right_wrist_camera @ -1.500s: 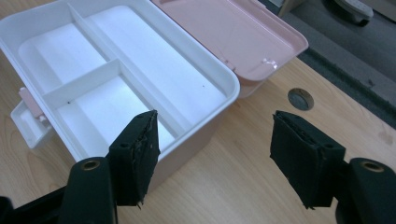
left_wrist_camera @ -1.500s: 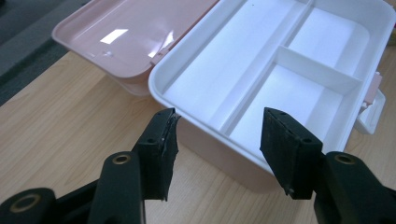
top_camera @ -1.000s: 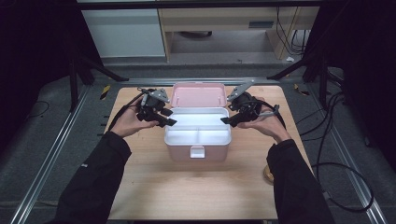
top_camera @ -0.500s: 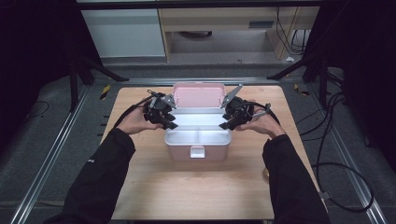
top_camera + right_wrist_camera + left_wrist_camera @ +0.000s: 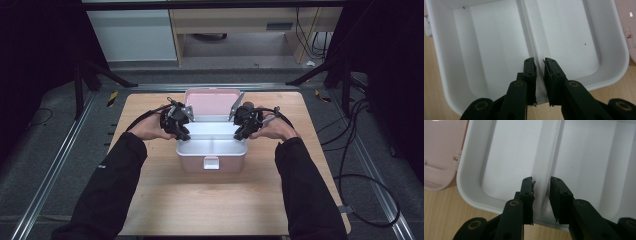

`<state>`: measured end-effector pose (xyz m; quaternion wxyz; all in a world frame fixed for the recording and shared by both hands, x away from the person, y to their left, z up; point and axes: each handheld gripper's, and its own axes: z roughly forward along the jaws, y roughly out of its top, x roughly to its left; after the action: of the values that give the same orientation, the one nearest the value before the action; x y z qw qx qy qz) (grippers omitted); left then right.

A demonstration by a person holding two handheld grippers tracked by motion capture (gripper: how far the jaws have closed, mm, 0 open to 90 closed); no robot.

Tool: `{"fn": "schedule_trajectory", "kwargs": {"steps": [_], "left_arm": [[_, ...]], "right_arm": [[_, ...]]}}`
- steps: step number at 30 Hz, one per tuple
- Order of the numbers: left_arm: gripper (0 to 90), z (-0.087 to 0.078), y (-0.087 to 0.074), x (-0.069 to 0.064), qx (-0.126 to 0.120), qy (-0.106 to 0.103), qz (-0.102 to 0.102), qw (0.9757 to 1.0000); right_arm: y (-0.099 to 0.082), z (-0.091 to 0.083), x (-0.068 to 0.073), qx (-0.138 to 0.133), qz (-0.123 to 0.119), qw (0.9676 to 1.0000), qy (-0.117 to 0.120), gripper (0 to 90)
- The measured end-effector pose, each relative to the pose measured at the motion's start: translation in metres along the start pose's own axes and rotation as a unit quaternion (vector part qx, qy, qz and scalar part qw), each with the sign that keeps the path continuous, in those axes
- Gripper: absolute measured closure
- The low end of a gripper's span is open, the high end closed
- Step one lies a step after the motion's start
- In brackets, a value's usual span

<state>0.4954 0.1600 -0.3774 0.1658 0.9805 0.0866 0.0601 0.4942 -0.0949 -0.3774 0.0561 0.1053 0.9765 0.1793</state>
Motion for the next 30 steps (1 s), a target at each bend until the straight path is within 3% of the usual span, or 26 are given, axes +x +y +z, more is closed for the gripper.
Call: {"fn": "schedule_trajectory", "kwargs": {"steps": [8,16,25,30], "left_arm": [[75.9,0.0,0.001,0.005,0.005,-0.019,0.014,0.9997],[85.3,0.0,0.001,0.009,0.009,-0.044,0.021,0.9988],[87.2,-0.005,0.001,0.005,0.011,-0.033,0.043,0.9984],[87.6,-0.015,0.005,0.002,0.018,-0.017,0.051,0.9984]], "right_arm": [[0.007,0.003,0.0,0.031,-0.017,0.9994,-0.001,81.1],[0.007,0.003,-0.004,0.032,-0.009,0.9994,0.013,83.4],[0.007,-0.002,-0.002,0.024,-0.017,0.9995,0.009,84.8],[0.01,-0.013,0.002,0.012,-0.029,0.9995,-0.007,85.4]]}}
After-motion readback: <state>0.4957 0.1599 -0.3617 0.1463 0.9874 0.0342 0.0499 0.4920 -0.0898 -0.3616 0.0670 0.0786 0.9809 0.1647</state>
